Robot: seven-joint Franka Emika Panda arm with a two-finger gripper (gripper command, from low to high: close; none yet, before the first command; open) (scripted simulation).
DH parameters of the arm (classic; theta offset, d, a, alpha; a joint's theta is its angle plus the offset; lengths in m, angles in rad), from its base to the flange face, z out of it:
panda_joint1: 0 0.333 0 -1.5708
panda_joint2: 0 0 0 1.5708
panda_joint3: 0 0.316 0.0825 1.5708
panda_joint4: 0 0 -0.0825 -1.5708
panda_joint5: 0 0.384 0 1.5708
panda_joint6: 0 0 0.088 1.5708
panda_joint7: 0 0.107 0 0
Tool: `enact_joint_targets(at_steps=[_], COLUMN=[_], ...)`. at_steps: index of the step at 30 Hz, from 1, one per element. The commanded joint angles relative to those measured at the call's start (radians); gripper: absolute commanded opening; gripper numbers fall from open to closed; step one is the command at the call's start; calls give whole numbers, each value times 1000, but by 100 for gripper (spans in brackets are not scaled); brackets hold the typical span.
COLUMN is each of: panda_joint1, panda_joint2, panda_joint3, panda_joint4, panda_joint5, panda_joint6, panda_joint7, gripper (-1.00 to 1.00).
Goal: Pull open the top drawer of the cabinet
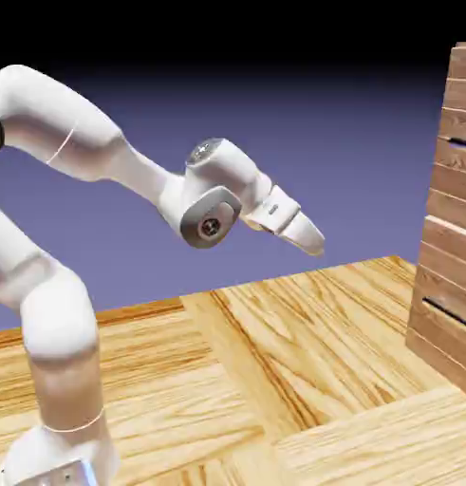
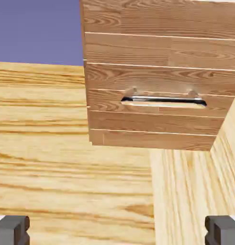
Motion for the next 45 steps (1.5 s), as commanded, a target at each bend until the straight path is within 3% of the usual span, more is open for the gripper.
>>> enact_joint_targets(at_steps=[1,45], panda_joint1=[-32,-1459], panda_joint2=[-11,-481], panda_joint3=[20,918], panda_joint4=[17,742], panda_joint5=[40,1803], panda_joint6=[-10,-466], panda_joint7=[-44,-1957], gripper=[100,100])
